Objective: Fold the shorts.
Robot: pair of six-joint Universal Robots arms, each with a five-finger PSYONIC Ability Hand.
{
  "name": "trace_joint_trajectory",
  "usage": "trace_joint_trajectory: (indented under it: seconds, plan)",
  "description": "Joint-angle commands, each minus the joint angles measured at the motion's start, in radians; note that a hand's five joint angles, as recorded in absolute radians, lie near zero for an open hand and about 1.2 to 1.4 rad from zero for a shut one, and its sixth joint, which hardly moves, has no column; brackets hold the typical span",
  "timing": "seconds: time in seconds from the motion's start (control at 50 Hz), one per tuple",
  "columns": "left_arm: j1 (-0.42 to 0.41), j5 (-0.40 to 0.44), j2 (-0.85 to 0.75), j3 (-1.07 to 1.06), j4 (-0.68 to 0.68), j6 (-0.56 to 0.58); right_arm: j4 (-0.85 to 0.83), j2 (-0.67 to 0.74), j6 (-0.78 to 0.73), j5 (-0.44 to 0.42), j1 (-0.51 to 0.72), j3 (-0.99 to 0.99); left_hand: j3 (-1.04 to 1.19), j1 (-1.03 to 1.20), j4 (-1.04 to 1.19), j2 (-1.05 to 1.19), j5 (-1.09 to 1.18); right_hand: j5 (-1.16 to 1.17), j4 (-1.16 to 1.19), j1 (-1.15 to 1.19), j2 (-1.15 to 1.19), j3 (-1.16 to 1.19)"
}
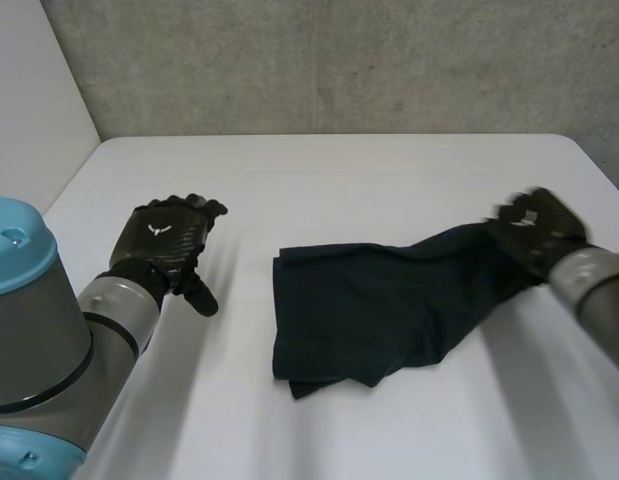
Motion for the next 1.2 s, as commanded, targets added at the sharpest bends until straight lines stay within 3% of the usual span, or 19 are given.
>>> trace_joint_trajectory:
  seconds: [0.02, 0.08, 0.16, 0.22, 0.24, 0.3, 0.32, 0.38, 0.4, 0.48, 0.52, 0.66, 0.78, 0.9, 1.06, 1.2]
  plan:
    - [0.0, -0.001, 0.006, 0.0, 0.0, -0.002, 0.002, 0.073, -0.067, -0.09, 0.328, -0.116, -0.036, -0.039, -0.03, -0.024, -0.041, 0.259, 0.202, 0.616, 0.218, 0.242]
    - [0.0, -0.001, 0.006, 0.001, 0.002, -0.002, 0.003, 0.131, -0.108, -0.203, 0.443, -0.126, -0.036, -0.039, -0.03, -0.024, -0.041, 0.259, 0.202, 0.616, 0.218, 0.242]
    - [0.0, 0.002, 0.011, 0.003, 0.003, -0.002, 0.006, 0.18, -0.119, -0.291, 0.51, -0.126, -0.036, -0.039, -0.03, -0.024, -0.041, 0.259, 0.202, 0.616, 0.218, 0.242]
    - [0.0, 0.004, 0.011, 0.016, 0.005, -0.001, 0.011, 0.188, -0.096, -0.294, 0.508, -0.128, -0.03, -0.034, -0.024, -0.018, -0.035, -0.302, -0.359, 0.055, -0.343, -0.319]
    - [0.0, 0.004, 0.011, 0.02, 0.006, -0.001, 0.012, 0.184, -0.054, -0.291, 0.505, -0.132, -0.03, -0.034, -0.024, -0.018, -0.035, -0.554, -0.611, -0.196, -0.594, -0.571]
    - [0.002, 0.004, 0.011, 0.042, 0.011, 0.001, 0.006, 0.173, 0.076, -0.291, 0.487, -0.145, -0.021, -0.025, -0.015, -0.009, -0.026, -0.893, -0.95, -0.535, -0.934, -0.91]
    - [0.002, 0.004, 0.009, 0.052, 0.011, 0.001, 0.005, 0.152, 0.203, -0.293, 0.447, -0.154, -0.021, -0.025, -0.015, -0.009, -0.026, -0.963, -1.02, -0.605, -1.004, -0.98]
    - [0.0, 0.002, 0.008, 0.099, 0.011, 0.005, -0.009, 0.086, 0.42, -0.285, 0.365, -0.166, -0.027, -0.031, -0.021, -0.015, -0.032, -0.963, -1.02, -0.605, -1.004, -0.98]
    - [-0.003, 0.001, 0.002, 0.114, 0.011, 0.005, -0.02, 0.046, 0.568, -0.273, 0.311, -0.169, -0.033, -0.036, -0.027, -0.021, -0.038, -0.963, -1.02, -0.605, -1.004, -0.98]
    - [-0.019, -0.001, -0.032, 0.202, -0.002, 0.002, -0.029, -0.006, 0.834, -0.221, 0.227, -0.186, -0.036, -0.039, -0.03, -0.024, -0.041, -0.963, -1.02, -0.605, -1.004, -0.98]
    - [-0.064, -0.001, -0.089, 0.249, -0.009, 0.002, -0.017, 0.003, 0.881, -0.19, 0.217, -0.2, -0.036, -0.039, -0.03, -0.024, -0.041, -0.963, -1.02, -0.605, -1.004, -0.98]
    - [-0.19, -0.009, -0.32, 0.41, -0.058, 0.002, 0.162, 0.173, 0.792, -0.127, 0.214, -0.296, -0.027, -0.031, -0.021, -0.015, -0.032, -0.963, -1.02, -0.605, -1.004, -0.98]
    - [-0.199, -0.044, -0.492, 0.477, -0.164, -0.01, 0.219, 0.349, 0.712, -0.092, 0.214, -0.366, -0.024, -0.028, -0.018, -0.012, -0.029, -0.963, -1.02, -0.605, -1.004, -0.98]
    - [-0.191, -0.139, -0.58, 0.484, -0.221, -0.022, 0.213, 0.412, 0.651, -0.035, 0.215, -0.37, -0.024, -0.028, -0.018, -0.012, -0.029, -0.963, -1.02, -0.605, -1.004, -0.98]
    - [-0.196, -0.142, -0.499, 0.472, -0.258, -0.022, 0.215, 0.396, 0.546, -0.012, 0.217, -0.369, -0.036, -0.039, -0.029, -0.024, -0.041, -0.963, -1.02, -0.605, -1.004, -0.98]
    - [-0.175, -0.136, -0.2, 0.501, -0.265, -0.016, 0.115, 0.12, 0.657, 0.022, 0.211, -0.369, -0.043, -0.046, -0.036, -0.03, -0.047, -0.963, -1.02, -0.605, -1.004, -0.98]
